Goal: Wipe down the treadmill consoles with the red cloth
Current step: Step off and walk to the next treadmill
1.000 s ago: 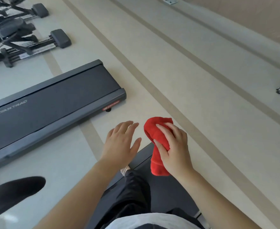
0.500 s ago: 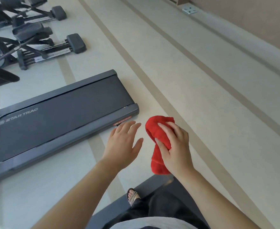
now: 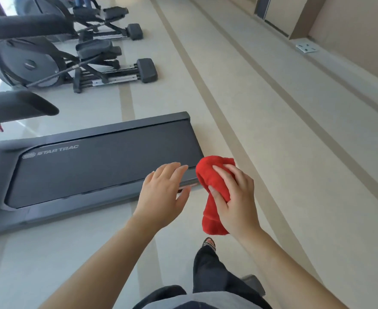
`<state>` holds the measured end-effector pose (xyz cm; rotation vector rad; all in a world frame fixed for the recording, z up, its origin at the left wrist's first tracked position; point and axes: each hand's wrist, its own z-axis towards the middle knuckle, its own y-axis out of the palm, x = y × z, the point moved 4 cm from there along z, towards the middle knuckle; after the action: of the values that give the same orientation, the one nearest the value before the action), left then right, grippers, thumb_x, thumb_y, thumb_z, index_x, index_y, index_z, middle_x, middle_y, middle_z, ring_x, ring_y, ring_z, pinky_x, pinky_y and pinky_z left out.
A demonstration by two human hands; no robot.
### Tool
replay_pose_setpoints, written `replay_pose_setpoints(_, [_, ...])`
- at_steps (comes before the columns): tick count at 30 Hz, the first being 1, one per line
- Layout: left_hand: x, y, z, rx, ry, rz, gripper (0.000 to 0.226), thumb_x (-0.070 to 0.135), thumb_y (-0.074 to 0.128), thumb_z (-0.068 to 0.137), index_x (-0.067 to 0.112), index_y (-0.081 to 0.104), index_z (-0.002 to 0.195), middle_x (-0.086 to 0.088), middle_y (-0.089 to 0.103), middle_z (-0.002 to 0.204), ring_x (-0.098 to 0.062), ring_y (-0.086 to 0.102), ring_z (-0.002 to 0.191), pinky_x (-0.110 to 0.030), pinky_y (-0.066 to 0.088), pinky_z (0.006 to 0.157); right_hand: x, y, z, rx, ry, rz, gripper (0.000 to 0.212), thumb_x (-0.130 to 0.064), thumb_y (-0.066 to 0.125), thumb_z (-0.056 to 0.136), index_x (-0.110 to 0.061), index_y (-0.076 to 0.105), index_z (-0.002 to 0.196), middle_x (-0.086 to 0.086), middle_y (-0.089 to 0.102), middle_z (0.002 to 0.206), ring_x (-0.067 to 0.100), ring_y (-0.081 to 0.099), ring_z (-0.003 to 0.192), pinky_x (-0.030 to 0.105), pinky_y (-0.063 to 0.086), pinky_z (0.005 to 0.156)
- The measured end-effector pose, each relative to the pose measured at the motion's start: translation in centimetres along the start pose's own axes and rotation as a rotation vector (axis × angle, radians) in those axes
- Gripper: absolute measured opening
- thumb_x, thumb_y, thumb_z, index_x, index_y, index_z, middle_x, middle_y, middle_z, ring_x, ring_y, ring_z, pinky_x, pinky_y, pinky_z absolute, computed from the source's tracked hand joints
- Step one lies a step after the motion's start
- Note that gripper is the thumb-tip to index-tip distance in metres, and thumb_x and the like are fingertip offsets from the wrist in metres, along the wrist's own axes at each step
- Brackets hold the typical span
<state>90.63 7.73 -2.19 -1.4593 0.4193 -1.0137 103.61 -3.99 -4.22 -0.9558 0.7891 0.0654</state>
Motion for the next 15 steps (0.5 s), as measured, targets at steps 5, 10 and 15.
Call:
replay_pose_setpoints(5, [-3.8, 6.2, 7.4, 0.056, -0.049, -0.006, 0.046, 0.035, 0.051, 0.09, 0.017, 0.046, 0.132, -0.001, 0.05, 0.134, -0.024, 0.042, 0.125, -0.043, 0.034, 0.101, 6.7, 6.2, 6.9, 0.016, -0.044, 0.031, 0.043, -0.042, 0.044, 0.091, -0.027, 0.05, 0.131, -0.004, 0.045, 0.137, 0.022, 0.038, 0.121, 0.032, 0.033, 0.1])
replay_pose_setpoints(10, [-6.9, 14.0, 15.8, 0.032, -0.074, 0.018, 0.045, 0.035, 0.049, 0.091, 0.017, 0.045, 0.133, -0.001, 0.049, 0.135, -0.024, 0.042, 0.126, -0.043, 0.035, 0.1, 15.3, 12.4, 13.2, -0.018, -0.054, 0.047, 0.043, -0.041, 0.044, 0.09, -0.027, 0.05, 0.131, -0.004, 0.045, 0.137, 0.021, 0.037, 0.123, 0.033, 0.034, 0.098])
replay_pose_setpoints(15, [-8.6, 14.7, 21.3, -0.002, -0.103, 0.032, 0.045, 0.035, 0.049, 0.091, 0.017, 0.045, 0.133, -0.001, 0.049, 0.135, -0.023, 0.041, 0.127, -0.043, 0.033, 0.101, 17.2, 13.7, 17.8, -0.038, -0.03, 0.05, 0.044, -0.043, 0.042, 0.09, -0.027, 0.05, 0.131, -0.003, 0.045, 0.137, 0.021, 0.037, 0.122, 0.033, 0.035, 0.099])
